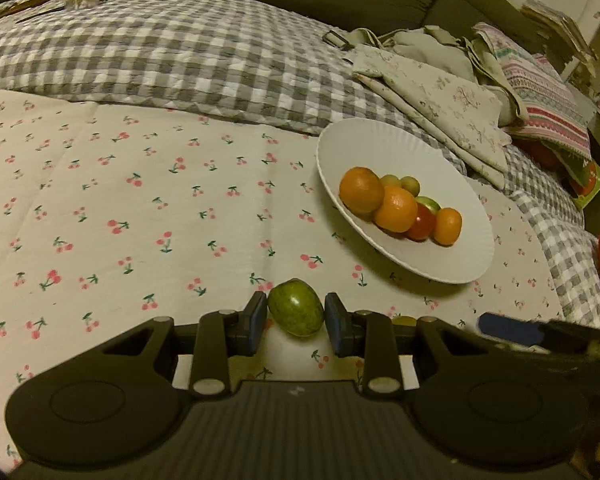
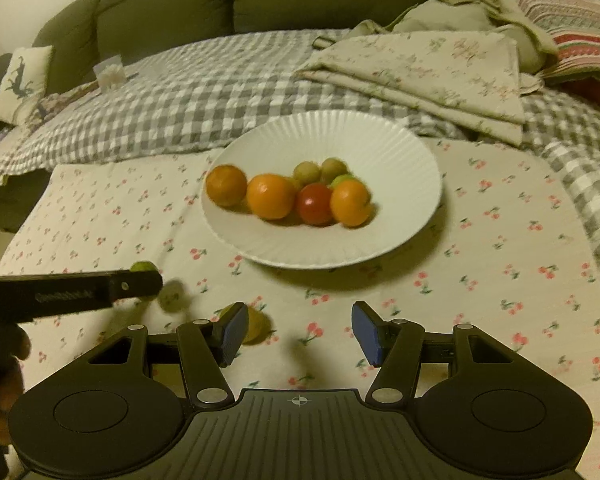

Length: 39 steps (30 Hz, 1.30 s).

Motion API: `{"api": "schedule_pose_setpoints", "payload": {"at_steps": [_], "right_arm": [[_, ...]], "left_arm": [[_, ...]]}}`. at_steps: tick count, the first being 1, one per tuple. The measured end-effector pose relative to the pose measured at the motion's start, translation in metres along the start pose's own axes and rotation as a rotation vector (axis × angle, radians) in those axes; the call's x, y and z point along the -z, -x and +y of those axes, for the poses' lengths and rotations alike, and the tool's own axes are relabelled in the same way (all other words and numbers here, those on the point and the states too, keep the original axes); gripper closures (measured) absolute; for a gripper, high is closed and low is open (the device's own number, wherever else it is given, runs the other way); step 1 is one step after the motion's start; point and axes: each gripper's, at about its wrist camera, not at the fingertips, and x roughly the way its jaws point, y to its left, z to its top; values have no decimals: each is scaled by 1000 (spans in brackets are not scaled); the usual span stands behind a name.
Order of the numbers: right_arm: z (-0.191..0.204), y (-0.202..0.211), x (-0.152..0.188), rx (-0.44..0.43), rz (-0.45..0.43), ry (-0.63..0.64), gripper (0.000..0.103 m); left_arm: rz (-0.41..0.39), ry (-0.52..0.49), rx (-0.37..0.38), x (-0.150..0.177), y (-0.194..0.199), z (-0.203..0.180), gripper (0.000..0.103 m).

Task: Organize fruits
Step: 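Grasp a greenish-yellow lime with the right tool while the left tool holds its lime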

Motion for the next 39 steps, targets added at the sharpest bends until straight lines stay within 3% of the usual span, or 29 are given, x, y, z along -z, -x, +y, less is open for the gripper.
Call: {"api": "schedule_pose_setpoints", "payload": {"at_steps": [20, 22, 25, 26, 27, 39], "right_arm": [[30, -39, 18, -65, -18, 87, 46], [32, -41, 19, -58, -24, 98, 48], [33, -41, 19, -50, -36, 109, 58], [34, -41, 19, -50, -37, 115, 70], [36, -41, 19, -48, -36, 125, 74], [41, -34, 17, -48, -37, 122, 74]], "left_arm": [[3, 13, -11, -2, 11, 1, 73], [4, 14, -11, -2, 11, 1, 73], [4, 13, -12, -2, 10, 1, 73], [4, 14, -12, -2, 10, 1, 73], [3, 14, -13, -2, 10, 1, 73], [2, 16, -15, -2, 10, 2, 73]]}}
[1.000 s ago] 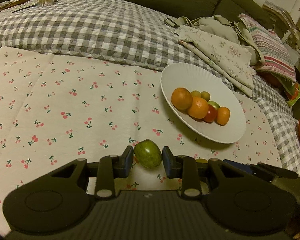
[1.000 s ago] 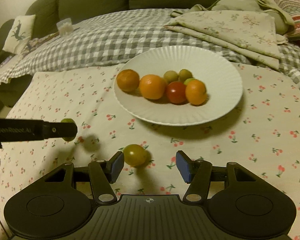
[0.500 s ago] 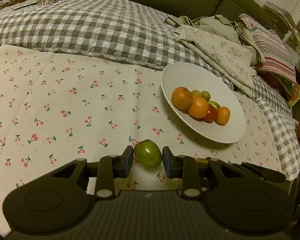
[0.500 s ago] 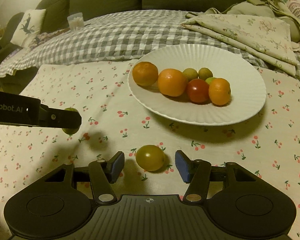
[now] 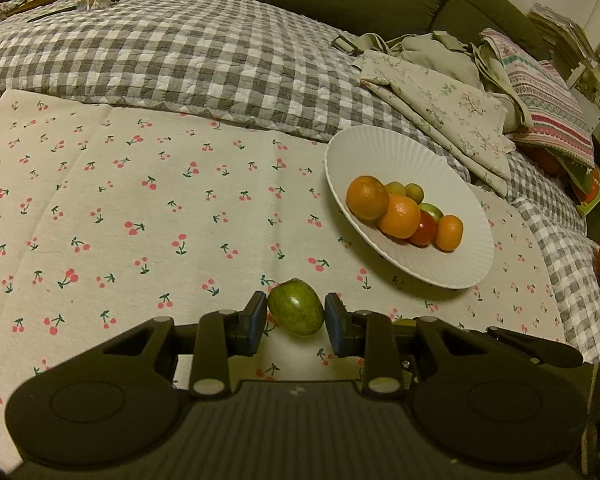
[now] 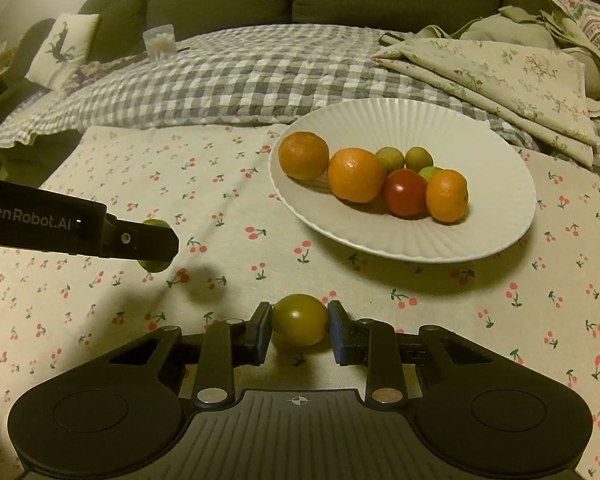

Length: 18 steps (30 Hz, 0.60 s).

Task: Organize fruits
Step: 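Grasp a greenish-yellow lime with the right tool while the left tool holds its lime, then carry both limes over the white plate and lower them onto it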

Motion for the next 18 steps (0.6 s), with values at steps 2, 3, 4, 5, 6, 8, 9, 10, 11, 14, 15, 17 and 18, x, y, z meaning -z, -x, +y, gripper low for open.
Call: {"api": "schedule_pose_setpoints", "payload": {"at_steps": [2, 3, 4, 5, 6, 8, 9, 10, 11, 14, 15, 17, 18], "right_arm": [[0, 2, -1, -6, -1, -4, 74], [1, 3, -2, -10, -3, -3, 74], [1, 4, -3, -12, -6, -3, 74], [2, 6, -4, -15, -9, -4, 74], [2, 9, -5, -19, -14, -6, 74], [2, 14, -8, -26, -27, -9, 74], [2, 17, -10, -30, -34, -13, 74], [2, 19, -12, -31, -39, -16, 74], [1, 21, -13, -32, -44, -19, 74], [0, 28, -17, -36, -58, -28, 74], [0, 30, -18, -39, -62, -31, 74], [-1, 34, -20, -42, -72, -35, 74], [-2, 37, -21, -42, -78, -37, 74]], "left_arm": [[0, 0, 0, 0, 0, 0, 73], [0, -1, 0, 0, 0, 0, 73], [-2, -1, 1, 0, 0, 0, 73], [-4, -2, 1, -1, 1, 0, 73], [-6, -3, 1, -1, 1, 0, 73], [-12, -11, -2, -2, 2, -1, 73], [-16, -16, -4, -2, 3, -1, 73], [-19, -20, -5, -2, 3, -2, 73], [-22, -23, -7, -2, 4, -3, 73], [-32, -35, -11, -2, 5, -5, 73], [-34, -38, -12, -2, 5, -5, 73], [-38, -44, -11, -2, 5, -6, 73], [-42, -48, -12, -2, 6, -7, 73]]}}
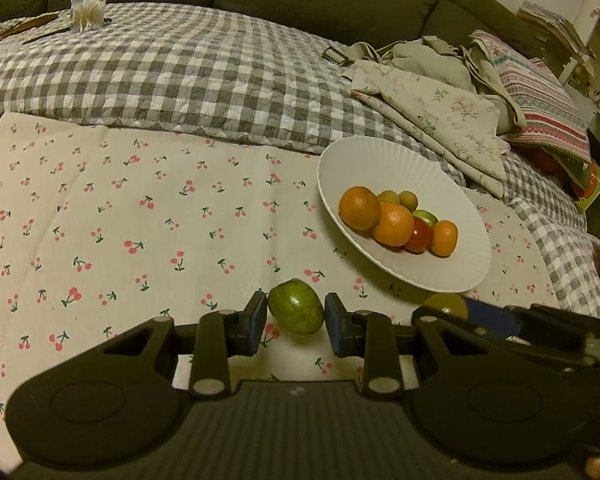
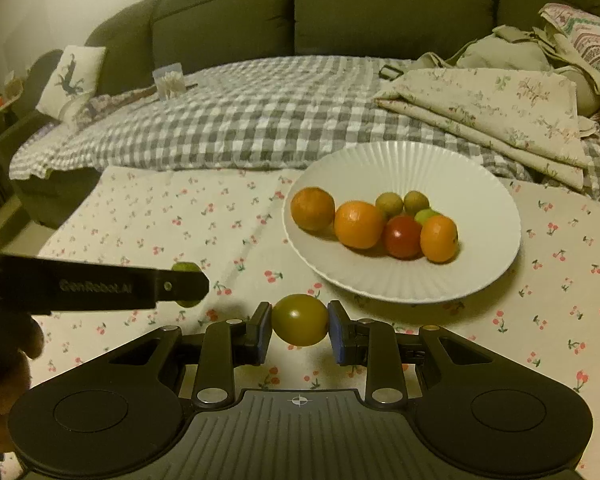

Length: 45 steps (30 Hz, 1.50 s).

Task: Organize fruits
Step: 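Carry both limes over the white plate and lower them onto it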

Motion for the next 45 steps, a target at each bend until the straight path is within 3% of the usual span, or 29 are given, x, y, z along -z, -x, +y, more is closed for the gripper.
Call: {"api": "schedule_pose_setpoints", "payload": {"at_steps": [8, 18, 31, 45], "right_arm": [[-13, 18, -10, 3, -45, -39, 74], [-45, 30, -20, 18, -83, -152, 74], [-97, 18, -19, 36, -64, -352, 74], [-114, -11, -17, 67, -50, -333, 74]], "left_arm": [[-28, -19, 24, -1, 1, -4, 73], [-61, -84, 117, -6, -5, -23, 73], [-84, -248, 185, -11, -31, -68, 73], [-70, -383, 197, -15, -80, -99, 73]]}}
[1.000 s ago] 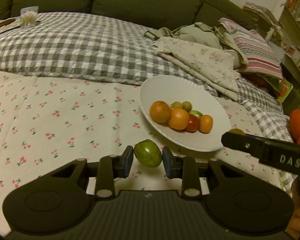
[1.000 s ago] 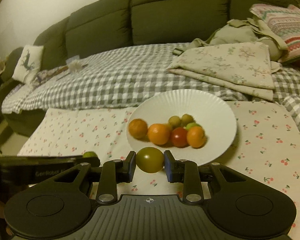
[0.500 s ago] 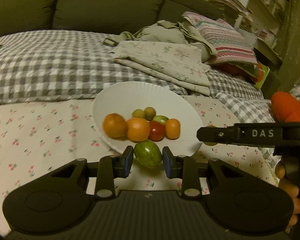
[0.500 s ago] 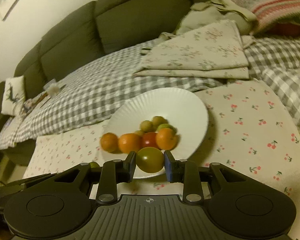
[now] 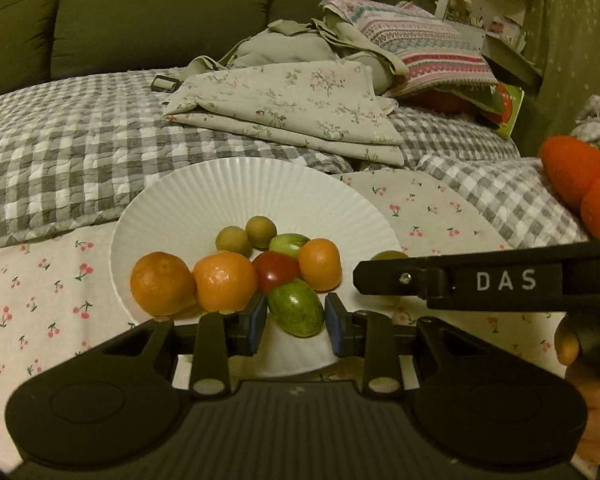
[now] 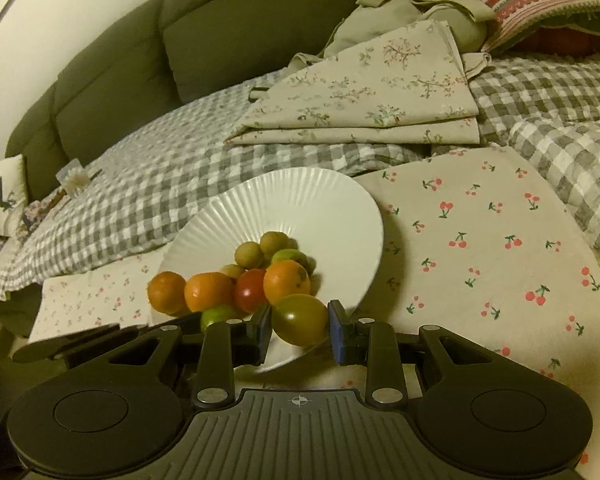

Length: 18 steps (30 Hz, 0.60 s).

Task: Organize fruits
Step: 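Carry both limes over the white plate and lower them onto it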

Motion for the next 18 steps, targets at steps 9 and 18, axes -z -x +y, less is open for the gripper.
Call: {"api": "schedule_pose_setpoints", "payload": {"at_steps": [9, 18], "right_arm": [[10, -13, 0, 18, -1, 70, 74], [7, -16, -4, 41, -14, 80, 74]], "left_arm": [[-10, -30, -1, 0, -6, -1, 73], [-11, -39, -4, -2, -10, -1, 73]]}}
